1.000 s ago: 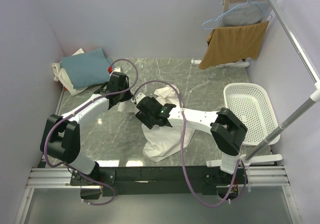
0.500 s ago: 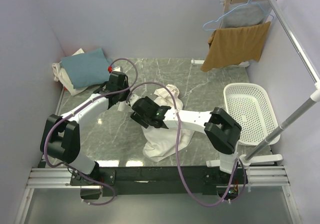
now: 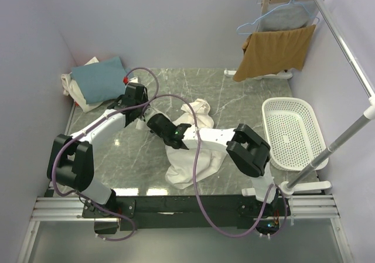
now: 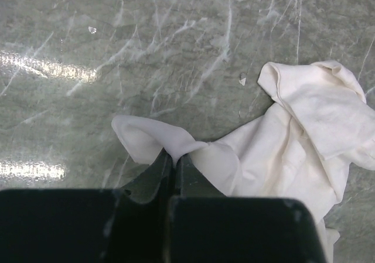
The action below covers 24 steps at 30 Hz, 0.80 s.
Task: Fold and stack the t-shirts
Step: Flatten out the tshirt
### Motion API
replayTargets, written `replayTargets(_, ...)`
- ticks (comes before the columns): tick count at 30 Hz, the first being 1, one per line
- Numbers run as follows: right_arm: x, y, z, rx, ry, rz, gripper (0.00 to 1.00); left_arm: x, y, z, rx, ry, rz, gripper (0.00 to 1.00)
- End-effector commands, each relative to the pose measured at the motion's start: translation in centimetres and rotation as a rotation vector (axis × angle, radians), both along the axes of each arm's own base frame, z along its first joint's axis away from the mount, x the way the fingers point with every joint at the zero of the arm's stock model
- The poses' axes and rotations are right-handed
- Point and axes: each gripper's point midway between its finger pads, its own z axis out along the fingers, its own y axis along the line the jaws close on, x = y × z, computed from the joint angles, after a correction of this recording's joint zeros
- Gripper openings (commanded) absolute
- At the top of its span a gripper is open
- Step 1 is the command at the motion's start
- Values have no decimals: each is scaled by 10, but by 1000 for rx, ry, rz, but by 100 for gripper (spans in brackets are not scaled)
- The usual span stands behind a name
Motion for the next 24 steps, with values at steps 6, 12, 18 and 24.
replayTargets(6,22,-72,115,104,-226,-233,0,1,5,45,-11,-100,38,96)
replayTargets(12,33,-140,222,167,-397,-412,0,-12,17,73,-31,-177,76,99)
replayTargets(18,10,-177,359,334,-545,-443,0,-35,11,72,-94,-198,18,99)
replayTargets(24,-35,-180,473,461,-665,-400,0,-50,-7,43,-153,-158,-71,100)
